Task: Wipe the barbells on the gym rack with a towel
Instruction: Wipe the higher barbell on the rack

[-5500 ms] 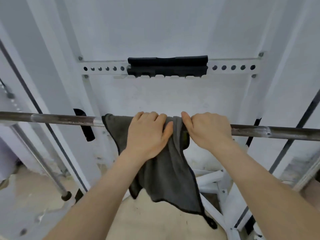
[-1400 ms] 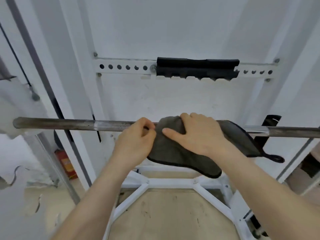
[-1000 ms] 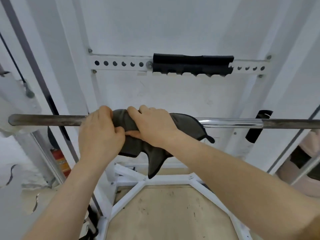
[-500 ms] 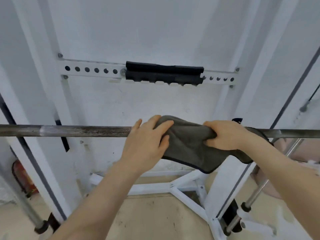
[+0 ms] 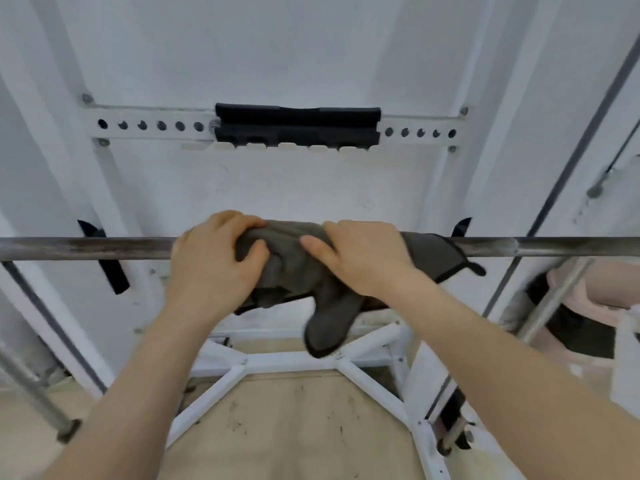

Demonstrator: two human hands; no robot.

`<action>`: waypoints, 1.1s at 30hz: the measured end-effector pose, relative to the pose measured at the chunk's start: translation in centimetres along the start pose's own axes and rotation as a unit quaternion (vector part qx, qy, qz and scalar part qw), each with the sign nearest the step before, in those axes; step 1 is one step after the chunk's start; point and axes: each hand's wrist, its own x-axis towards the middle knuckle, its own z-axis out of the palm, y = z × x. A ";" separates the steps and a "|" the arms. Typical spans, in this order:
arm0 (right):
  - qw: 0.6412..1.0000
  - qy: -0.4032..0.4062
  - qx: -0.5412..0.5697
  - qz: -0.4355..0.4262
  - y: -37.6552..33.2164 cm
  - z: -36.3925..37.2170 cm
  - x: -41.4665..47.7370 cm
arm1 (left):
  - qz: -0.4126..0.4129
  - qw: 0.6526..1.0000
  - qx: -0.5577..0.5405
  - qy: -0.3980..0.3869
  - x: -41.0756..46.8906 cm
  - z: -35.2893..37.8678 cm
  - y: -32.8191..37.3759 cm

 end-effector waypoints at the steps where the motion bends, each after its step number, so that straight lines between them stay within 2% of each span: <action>1: 1.000 0.015 -0.013 0.017 2.5 -0.6 -1.8 | 0.026 0.999 0.006 -0.020 0.0 1.6 1.9; 4: 0.994 0.027 -0.076 0.072 9.8 -1.8 -6.4 | 0.120 0.988 -0.015 -0.092 -0.5 6.3 8.4; 7: 0.981 0.044 -0.095 0.163 16.7 -3.2 -11.0 | 0.186 0.965 -0.114 -0.145 -1.0 7.9 13.2; 9: 0.966 0.048 -0.091 0.236 19.2 -4.1 -12.7 | 0.183 0.970 -0.116 -0.113 -0.5 8.5 13.2; 11: 0.948 0.039 -0.100 0.299 19.2 -4.0 -12.1 | 0.172 0.985 0.016 -0.023 0.4 9.1 11.4; 13: 0.946 0.038 -0.123 0.296 16.2 -2.8 -9.4 | 0.159 0.974 0.158 0.016 1.3 9.9 9.9; 15: 0.958 0.038 -0.121 0.258 11.4 -1.3 -6.8 | 0.155 0.960 0.234 0.022 1.8 10.4 9.5; 18: 0.975 0.087 -0.046 0.201 7.8 -0.5 -5.8 | 0.155 0.961 0.224 0.050 2.2 10.7 9.9; 21: 0.990 0.050 -0.064 0.118 12.4 -1.8 -7.8 | 0.128 0.967 0.212 0.058 2.4 11.3 9.8; 23: 0.982 0.048 -0.082 0.165 17.6 -2.9 -10.0 | 0.112 0.968 0.214 0.072 2.3 11.5 10.0; 27: 0.940 0.106 -0.119 0.302 25.2 -3.9 -14.7 | 0.083 0.970 0.223 0.060 2.4 11.4 10.6; 31: 0.896 0.124 -0.118 0.408 24.7 -3.4 -13.9 | 0.069 0.969 0.234 0.048 2.4 11.3 10.8; 33: 0.898 0.106 -0.097 0.416 22.0 -2.9 -12.6 | 0.073 0.969 0.231 0.055 2.4 11.3 11.1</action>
